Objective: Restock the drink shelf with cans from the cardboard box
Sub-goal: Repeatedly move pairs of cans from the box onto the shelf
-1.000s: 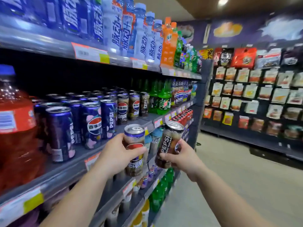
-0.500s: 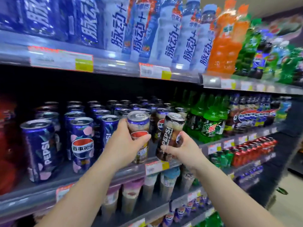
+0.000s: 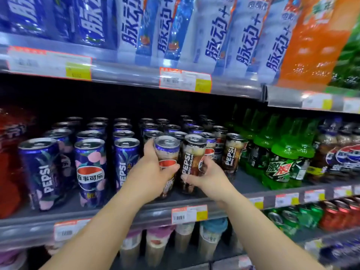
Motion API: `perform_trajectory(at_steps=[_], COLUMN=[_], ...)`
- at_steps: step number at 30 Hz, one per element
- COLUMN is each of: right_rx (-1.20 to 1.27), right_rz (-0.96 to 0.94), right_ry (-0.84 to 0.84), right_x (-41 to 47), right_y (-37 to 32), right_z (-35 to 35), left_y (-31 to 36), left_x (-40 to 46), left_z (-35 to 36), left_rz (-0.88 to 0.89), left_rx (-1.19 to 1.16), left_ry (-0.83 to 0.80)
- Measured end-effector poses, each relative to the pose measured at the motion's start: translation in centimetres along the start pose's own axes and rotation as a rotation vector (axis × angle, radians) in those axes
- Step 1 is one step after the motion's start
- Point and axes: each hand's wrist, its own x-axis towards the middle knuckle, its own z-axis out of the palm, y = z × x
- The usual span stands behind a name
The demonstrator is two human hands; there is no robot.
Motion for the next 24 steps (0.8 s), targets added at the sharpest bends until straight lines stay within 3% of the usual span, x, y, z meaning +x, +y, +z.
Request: perform_trajectory(at_steps=[3, 11, 16, 22, 24], right_rx=[0.011, -0.039, 0.010, -0.130, -0.118], right_rz=[0.023, -0.009, -0.205, -0.522, -0.568], right_ry=[-0.057, -0.057, 0.231, 0.209, 0.093], right_x=[0.5, 0.0, -2.5, -6.2, -7.7], right_y=[0.8, 0.9, -0.6, -4.4, -6.1], right_z=[0.7, 0.5, 0.9, 7.1, 11.4], left_y=[0.1, 0.5, 1.0, -1.3, -3.1], left_x=[-0.1, -1.2, -3.9, -9.4, -12.0], left_z=[1.2, 3.7, 3.1, -3.1, -6.8], left_rz=[-0.052, -0.110, -0.084, -0.103, -0.161], left_rx=[0.123, 0.000, 0.006, 0.173, 0.235], left_ry=[0.066, 0.300, 0.289, 0.402, 0.441])
